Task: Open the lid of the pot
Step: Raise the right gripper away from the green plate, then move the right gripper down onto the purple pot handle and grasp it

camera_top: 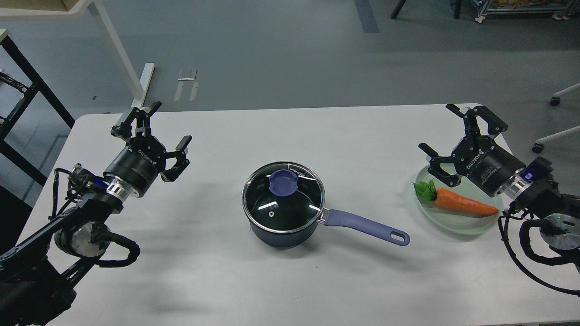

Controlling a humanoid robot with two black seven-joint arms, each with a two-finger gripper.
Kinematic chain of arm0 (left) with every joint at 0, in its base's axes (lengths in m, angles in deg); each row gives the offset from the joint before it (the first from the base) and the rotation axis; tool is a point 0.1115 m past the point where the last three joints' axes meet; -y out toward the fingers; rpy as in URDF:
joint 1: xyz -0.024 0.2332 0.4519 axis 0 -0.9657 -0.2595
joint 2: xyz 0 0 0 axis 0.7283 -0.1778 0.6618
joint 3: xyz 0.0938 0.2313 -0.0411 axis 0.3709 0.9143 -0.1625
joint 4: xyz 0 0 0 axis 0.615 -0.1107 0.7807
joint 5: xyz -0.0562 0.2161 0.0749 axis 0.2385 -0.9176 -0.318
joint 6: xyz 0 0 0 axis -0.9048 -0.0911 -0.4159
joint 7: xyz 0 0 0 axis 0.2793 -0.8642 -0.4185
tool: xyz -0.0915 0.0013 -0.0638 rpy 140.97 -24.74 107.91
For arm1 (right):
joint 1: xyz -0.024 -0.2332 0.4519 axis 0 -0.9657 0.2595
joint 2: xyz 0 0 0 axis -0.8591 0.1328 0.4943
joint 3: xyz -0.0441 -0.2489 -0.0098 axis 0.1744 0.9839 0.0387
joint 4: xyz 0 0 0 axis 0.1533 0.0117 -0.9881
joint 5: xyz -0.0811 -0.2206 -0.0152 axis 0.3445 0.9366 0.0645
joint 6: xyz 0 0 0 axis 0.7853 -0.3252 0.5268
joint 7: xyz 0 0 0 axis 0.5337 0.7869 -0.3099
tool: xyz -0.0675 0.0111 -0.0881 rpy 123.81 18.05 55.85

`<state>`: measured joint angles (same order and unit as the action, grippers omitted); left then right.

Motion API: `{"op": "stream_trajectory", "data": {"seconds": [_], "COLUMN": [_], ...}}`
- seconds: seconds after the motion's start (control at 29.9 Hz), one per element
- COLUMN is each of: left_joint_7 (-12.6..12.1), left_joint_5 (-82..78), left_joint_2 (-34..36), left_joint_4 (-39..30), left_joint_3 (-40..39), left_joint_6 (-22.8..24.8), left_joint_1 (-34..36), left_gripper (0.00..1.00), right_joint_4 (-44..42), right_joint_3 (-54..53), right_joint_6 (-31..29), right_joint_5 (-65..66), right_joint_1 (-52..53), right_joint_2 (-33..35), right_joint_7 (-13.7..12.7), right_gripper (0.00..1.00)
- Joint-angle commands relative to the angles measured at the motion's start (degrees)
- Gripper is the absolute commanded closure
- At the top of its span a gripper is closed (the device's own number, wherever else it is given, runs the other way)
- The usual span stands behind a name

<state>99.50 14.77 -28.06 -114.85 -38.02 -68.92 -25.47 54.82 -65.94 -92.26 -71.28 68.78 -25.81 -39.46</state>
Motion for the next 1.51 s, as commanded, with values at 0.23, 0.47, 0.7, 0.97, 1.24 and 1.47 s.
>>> {"op": "stream_trajectory", "data": {"seconds": [0.23,0.47,0.7,0.97,1.24,1.47], "left_joint_7": [-0.54,0.34,0.69,5.09,5.09,5.09], "left_joint_5": [-0.29,-0.20,-0.73,-6.70,-6.80,-6.80], "left_joint_2": [1.86,3.88,4.50,4.15,4.06,3.79], "left_joint_4": [0.97,3.09,3.09,2.38,2.03,1.24], "left_joint_3": [0.56,0.47,0.56,0.73,0.73,0.73], "left_joint_6": [-0.70,-0.17,0.88,0.97,0.97,0.88], "left_joint_1": [0.14,3.39,6.64,7.79,7.79,7.70], "left_gripper": [0.01,0.01,0.01,0.01,0.01,0.01], "right_joint_4": [1.20,12.08,22.55,29.50,30.56,24.42], "right_joint_3": [-0.36,-0.18,2.09,18.42,32.16,34.27], "right_joint_6": [0.75,7.25,7.96,8.14,14.11,14.90], "right_joint_5": [3.43,29.94,61.32,91.65,114.09,114.45], "right_joint_1": [1.54,11.55,21.49,34.84,41.63,38.56], "right_joint_2": [0.46,8.98,15.05,13.48,7.06,3.28], "right_joint_7": [0.00,0.00,0.00,0.00,0.00,0.00], "right_gripper": [0.00,0.00,0.00,0.00,0.00,0.01]}}
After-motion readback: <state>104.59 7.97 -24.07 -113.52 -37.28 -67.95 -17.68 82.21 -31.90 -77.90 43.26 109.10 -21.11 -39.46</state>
